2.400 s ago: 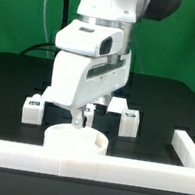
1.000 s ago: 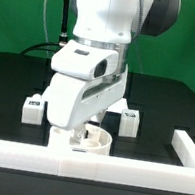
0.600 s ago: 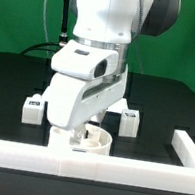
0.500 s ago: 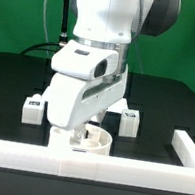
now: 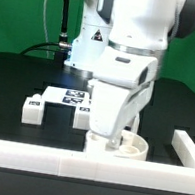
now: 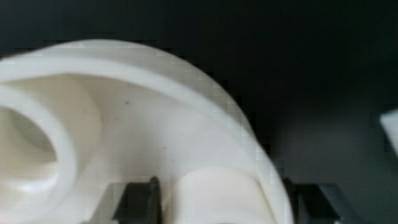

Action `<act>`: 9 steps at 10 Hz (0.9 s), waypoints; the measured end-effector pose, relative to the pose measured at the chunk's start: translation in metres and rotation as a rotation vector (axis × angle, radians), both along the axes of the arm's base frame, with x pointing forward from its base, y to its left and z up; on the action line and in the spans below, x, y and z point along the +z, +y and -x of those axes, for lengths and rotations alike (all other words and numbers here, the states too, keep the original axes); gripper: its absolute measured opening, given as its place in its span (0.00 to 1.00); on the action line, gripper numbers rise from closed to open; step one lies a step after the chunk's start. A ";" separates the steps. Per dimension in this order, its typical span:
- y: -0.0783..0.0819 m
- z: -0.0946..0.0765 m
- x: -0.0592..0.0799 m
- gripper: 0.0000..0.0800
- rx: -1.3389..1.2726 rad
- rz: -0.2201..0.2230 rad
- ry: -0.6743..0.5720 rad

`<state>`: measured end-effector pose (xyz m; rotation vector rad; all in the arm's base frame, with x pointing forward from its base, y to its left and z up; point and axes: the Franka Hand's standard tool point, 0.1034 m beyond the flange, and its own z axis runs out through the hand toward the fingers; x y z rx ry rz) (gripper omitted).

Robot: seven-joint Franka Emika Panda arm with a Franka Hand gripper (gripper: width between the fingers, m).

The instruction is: Assemble stool

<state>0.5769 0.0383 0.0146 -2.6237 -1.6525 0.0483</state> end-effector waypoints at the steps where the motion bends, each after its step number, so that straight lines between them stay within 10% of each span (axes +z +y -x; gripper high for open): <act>1: 0.010 -0.002 0.000 0.40 -0.008 -0.002 -0.003; 9: 0.055 -0.008 0.001 0.40 -0.064 -0.004 0.001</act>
Offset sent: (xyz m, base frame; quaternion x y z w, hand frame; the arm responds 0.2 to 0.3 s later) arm 0.0148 0.0316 -0.0012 -0.0036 -0.0071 0.0315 0.9995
